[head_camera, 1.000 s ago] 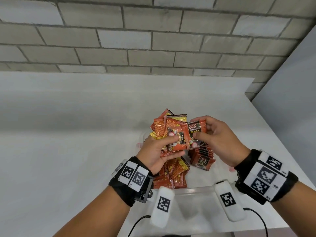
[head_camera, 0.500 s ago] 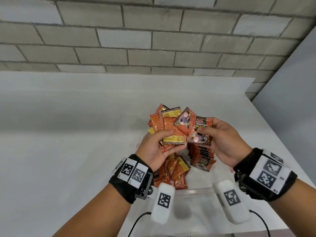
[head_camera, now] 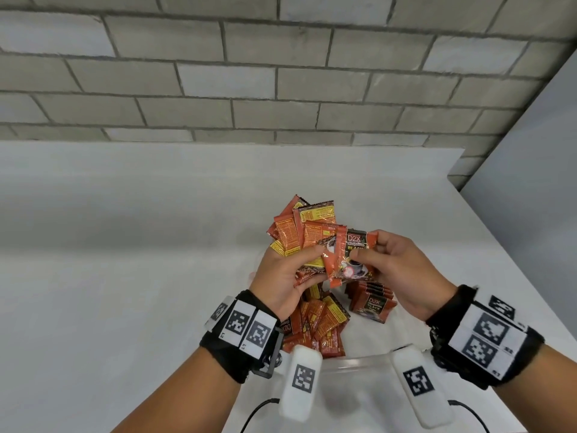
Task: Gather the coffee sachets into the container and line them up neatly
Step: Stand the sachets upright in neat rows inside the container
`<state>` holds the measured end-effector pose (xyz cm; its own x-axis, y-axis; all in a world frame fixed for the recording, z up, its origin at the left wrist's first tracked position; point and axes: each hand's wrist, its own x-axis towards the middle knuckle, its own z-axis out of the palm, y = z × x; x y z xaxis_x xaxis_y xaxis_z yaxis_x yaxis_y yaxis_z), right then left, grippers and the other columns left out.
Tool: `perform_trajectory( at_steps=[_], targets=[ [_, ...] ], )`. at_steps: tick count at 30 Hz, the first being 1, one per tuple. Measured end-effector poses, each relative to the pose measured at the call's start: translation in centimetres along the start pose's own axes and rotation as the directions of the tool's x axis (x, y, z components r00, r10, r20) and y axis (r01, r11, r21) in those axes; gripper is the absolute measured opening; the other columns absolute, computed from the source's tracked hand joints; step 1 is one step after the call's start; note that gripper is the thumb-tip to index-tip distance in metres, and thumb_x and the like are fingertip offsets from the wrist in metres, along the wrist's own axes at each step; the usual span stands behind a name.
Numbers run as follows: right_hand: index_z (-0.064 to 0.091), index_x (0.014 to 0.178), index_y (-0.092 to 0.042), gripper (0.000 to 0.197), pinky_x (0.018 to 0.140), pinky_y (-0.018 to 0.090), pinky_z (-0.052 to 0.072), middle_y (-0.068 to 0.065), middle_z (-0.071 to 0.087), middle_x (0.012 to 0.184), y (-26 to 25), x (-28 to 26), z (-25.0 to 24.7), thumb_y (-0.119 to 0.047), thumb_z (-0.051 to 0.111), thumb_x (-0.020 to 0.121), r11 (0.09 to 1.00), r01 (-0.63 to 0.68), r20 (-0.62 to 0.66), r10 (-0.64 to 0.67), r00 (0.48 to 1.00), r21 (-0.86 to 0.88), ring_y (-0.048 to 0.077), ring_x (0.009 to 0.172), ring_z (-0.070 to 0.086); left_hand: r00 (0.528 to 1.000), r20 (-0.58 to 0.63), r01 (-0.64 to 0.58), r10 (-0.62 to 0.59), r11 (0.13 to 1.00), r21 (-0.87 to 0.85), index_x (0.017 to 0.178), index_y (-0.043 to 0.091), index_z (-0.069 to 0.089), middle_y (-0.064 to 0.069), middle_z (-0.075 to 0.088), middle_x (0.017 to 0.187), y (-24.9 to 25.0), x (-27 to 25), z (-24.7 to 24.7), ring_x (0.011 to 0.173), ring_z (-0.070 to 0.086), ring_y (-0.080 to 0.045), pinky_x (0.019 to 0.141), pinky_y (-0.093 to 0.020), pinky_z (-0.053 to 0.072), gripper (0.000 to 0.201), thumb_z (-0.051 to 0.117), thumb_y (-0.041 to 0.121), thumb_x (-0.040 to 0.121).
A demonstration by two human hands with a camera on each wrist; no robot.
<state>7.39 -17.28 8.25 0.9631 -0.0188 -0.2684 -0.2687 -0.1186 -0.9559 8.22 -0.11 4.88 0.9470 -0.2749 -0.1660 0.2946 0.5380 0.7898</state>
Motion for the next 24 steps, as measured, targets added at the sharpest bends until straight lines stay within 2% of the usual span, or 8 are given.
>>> perform_trajectory(
  at_steps=[3, 5, 8, 10, 14, 18, 21, 24],
  targets=[
    [0.058, 0.103, -0.002, 0.014, 0.087, 0.043, 0.051, 0.018, 0.070, 0.102, 0.0, 0.1, -0.2, -0.001, 0.056, 0.089, 0.986, -0.036, -0.018, 0.039, 0.999, 0.162, 0.027, 0.086, 0.068, 0.999, -0.009, 0.045, -0.046, 0.995, -0.092, 0.096, 0.016, 0.068, -0.007, 0.072, 0.100, 0.0, 0.0, -0.1, 0.098, 0.068, -0.026, 0.084, -0.047, 0.055, 0.025, 0.064, 0.004, 0.074],
    [0.055, 0.108, -0.001, 0.017, 0.086, 0.042, 0.053, 0.018, 0.069, 0.104, 0.0, 0.0, -0.1, -0.001, 0.053, 0.091, 0.975, -0.056, 0.014, 0.054, 0.998, 0.217, 0.026, 0.087, 0.068, 0.999, -0.004, 0.049, -0.050, 0.998, -0.049, 0.098, 0.015, 0.067, -0.008, 0.073, 0.100, 0.0, 0.0, -0.1, 0.096, 0.069, -0.026, 0.083, -0.046, 0.056, 0.029, 0.066, 0.005, 0.071],
    [0.055, 0.107, -0.006, 0.017, 0.086, 0.042, 0.053, 0.015, 0.070, 0.104, 0.3, -0.3, 0.3, -0.002, 0.056, 0.090, 0.984, -0.041, 0.024, 0.037, 0.999, 0.175, 0.028, 0.092, 0.067, 0.999, -0.012, 0.035, -0.035, 0.999, 0.020, 0.103, 0.013, 0.067, -0.010, 0.073, 0.102, -0.2, -0.1, 0.3, 0.094, 0.070, -0.027, 0.074, -0.041, 0.059, 0.027, 0.065, 0.000, 0.079],
    [0.057, 0.103, -0.009, 0.017, 0.086, 0.042, 0.053, 0.013, 0.071, 0.103, 0.2, -0.4, 0.5, -0.002, 0.058, 0.089, 0.991, -0.007, -0.006, 0.008, 1.000, 0.135, 0.029, 0.093, 0.067, 0.999, -0.012, 0.030, -0.030, 0.999, 0.034, 0.103, 0.015, 0.067, -0.009, 0.073, 0.102, -0.1, -0.2, 0.4, 0.094, 0.070, -0.026, 0.070, -0.039, 0.059, 0.027, 0.066, 0.004, 0.078],
    [0.061, 0.100, -0.010, 0.016, 0.086, 0.043, 0.052, 0.012, 0.072, 0.099, 0.2, -0.3, 0.0, 0.000, 0.060, 0.087, 0.993, 0.025, -0.030, -0.021, 0.999, 0.115, 0.029, 0.090, 0.068, 0.996, -0.022, 0.089, -0.090, 0.995, -0.044, 0.116, 0.016, 0.061, -0.011, 0.070, 0.112, 0.1, -0.2, 0.5, 0.101, 0.068, -0.029, 0.077, -0.044, 0.058, 0.038, 0.064, 0.019, 0.078],
    [0.061, 0.100, -0.009, 0.017, 0.079, 0.039, 0.054, 0.010, 0.073, 0.093, 0.2, -0.5, -0.5, 0.002, 0.058, 0.088, 0.991, 0.041, -0.030, -0.038, 0.999, 0.126, 0.022, 0.080, 0.069, 0.991, -0.066, 0.108, -0.115, 0.988, -0.108, 0.112, 0.012, 0.061, -0.015, 0.070, 0.110, 0.1, -0.1, 0.3, 0.096, 0.068, -0.032, 0.079, -0.048, 0.056, 0.022, 0.054, 0.013, 0.091],
    [0.061, 0.100, -0.011, 0.019, 0.067, 0.033, 0.054, 0.004, 0.072, 0.085, 0.1, -0.2, -1.1, 0.003, 0.056, 0.088, 0.980, 0.046, -0.062, -0.034, 0.997, 0.195, 0.015, 0.072, 0.068, 0.994, -0.059, 0.091, -0.094, 0.995, -0.049, 0.105, 0.013, 0.065, -0.011, 0.072, 0.102, 0.0, -0.1, 0.2, 0.090, 0.070, -0.029, 0.077, -0.046, 0.056, 0.017, 0.059, 0.011, 0.088],
    [0.061, 0.103, -0.010, 0.019, 0.071, 0.033, 0.052, 0.007, 0.071, 0.092, -0.2, 0.0, -1.2, 0.001, 0.056, 0.088, 0.987, 0.020, -0.019, -0.017, 1.000, 0.161, 0.017, 0.076, 0.068, 0.995, -0.033, 0.093, -0.090, 0.989, 0.111, 0.103, 0.017, 0.067, -0.007, 0.073, 0.103, -0.2, -0.3, 0.2, 0.091, 0.071, -0.025, 0.070, -0.040, 0.058, 0.020, 0.066, 0.014, 0.084]
  ],
)
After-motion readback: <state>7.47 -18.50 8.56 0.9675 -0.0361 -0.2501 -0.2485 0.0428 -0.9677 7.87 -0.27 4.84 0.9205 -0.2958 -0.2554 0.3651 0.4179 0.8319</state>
